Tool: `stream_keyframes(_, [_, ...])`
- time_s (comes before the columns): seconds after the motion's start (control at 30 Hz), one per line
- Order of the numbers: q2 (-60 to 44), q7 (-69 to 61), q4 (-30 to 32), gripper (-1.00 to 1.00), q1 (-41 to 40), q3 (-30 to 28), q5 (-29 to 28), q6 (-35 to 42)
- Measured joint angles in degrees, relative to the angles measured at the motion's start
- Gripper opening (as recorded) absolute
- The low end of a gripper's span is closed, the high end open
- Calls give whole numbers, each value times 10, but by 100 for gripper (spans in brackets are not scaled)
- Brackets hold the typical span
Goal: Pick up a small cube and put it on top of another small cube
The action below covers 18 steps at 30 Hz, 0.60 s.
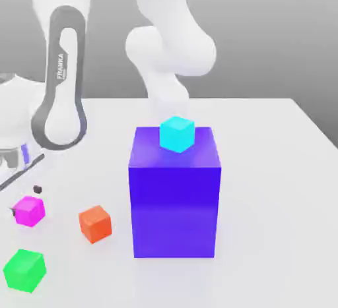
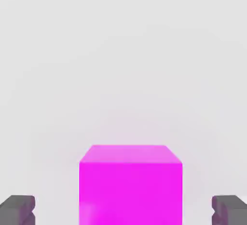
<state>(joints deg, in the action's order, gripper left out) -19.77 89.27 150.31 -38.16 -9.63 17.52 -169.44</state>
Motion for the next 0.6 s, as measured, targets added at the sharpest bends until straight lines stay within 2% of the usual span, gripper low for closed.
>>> stream_keyframes(0.17, [-10, -3, -2, -100, -8, 10, 5, -9])
stream_keyframes(0.23, [9, 4, 2, -100, 5, -6, -5, 6])
stream_keyframes(0.4, [103, 68, 24, -100, 44, -64, -92, 77])
stream_keyframes(0.6, [113, -44, 10, -100, 36, -43, -118, 100])
